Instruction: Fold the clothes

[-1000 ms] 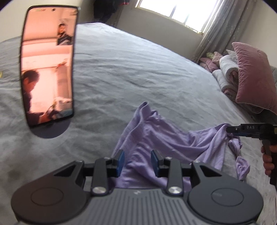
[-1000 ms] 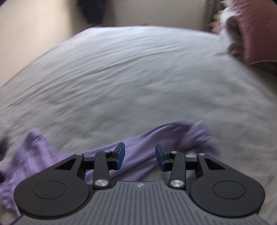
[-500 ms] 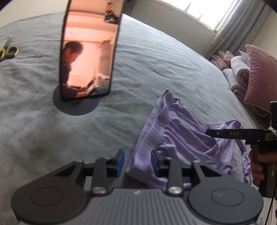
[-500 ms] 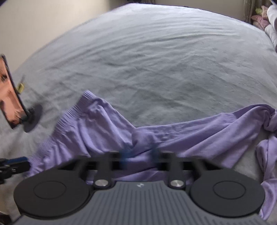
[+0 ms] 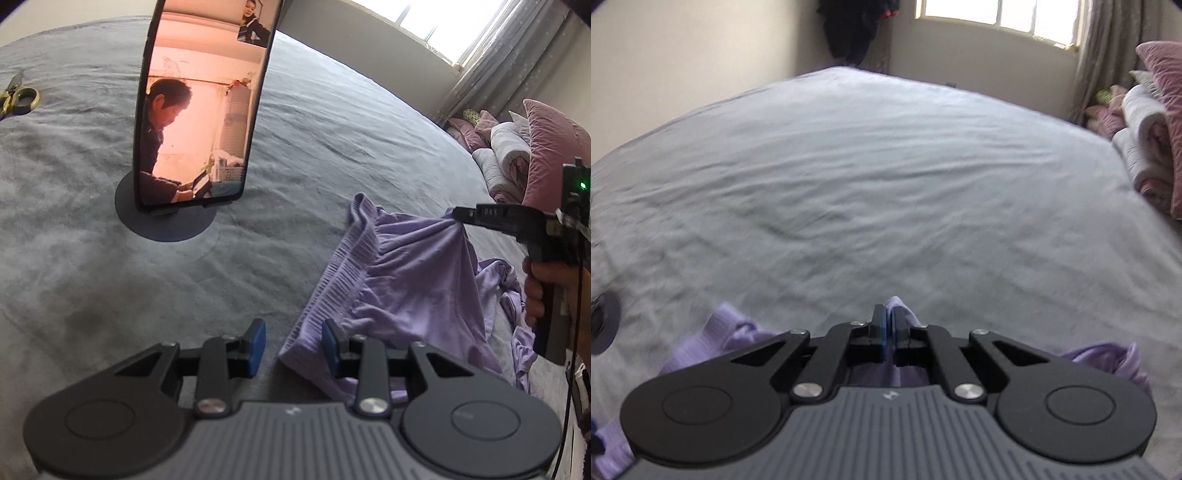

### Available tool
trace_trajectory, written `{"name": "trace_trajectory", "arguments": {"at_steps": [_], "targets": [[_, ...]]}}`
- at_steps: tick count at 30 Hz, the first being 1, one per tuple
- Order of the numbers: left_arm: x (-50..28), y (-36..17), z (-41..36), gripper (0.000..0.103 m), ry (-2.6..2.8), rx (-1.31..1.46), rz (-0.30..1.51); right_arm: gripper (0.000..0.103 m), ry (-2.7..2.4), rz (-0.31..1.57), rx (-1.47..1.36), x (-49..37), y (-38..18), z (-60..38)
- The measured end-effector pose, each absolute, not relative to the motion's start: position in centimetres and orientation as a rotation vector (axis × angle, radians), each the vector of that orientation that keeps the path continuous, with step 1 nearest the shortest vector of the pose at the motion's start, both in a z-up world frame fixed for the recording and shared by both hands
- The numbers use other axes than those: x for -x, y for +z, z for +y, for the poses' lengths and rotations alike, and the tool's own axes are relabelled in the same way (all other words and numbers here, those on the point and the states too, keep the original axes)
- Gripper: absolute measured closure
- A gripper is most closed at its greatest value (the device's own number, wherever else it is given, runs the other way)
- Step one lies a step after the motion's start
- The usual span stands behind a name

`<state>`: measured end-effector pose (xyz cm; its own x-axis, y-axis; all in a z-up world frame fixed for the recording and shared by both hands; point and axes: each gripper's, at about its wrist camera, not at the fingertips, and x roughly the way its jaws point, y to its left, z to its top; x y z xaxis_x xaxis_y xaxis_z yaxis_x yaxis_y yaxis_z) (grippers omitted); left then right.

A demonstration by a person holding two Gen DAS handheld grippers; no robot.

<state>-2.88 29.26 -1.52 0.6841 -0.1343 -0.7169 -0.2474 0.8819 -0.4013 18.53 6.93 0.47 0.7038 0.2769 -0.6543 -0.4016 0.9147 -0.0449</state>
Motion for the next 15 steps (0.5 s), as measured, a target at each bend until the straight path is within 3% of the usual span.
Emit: {"name": "trace_trajectory", "arguments": {"at_steps": [5,7,8,9,10,15], "targets": [[2.9,-1.6,29.2,0.070,0.039,0.505,0.833,0.099,0.408,0.732,0.154,-18.9,0.0,6.7],[2.9,-1.7,29.1,0.070,0.029,0.508,0.838,0.087,0.418,0.747,0.133,-18.3,0.2,6.2],[3.0,-1.7,29.0,0.070,0.025,0.510,0.840,0.077,0.419,0.750,0.137,-17.8,0.4,5.7],[3.1,-1.7,29.0,0.070,0.021,0.511,0.842,0.058,0.424,0.745,0.148,-17.1,0.8,5.1],[3.1,-1.7,29.0,0.070,0.017,0.512,0.843,0.053,0.430,0.740,0.159,-16.4,1.2,4.4],[3.4,-2.0,29.0,0.070,-0.004,0.553,0.853,0.052,0.423,0.762,0.184,-13.3,2.1,-0.5]]}}
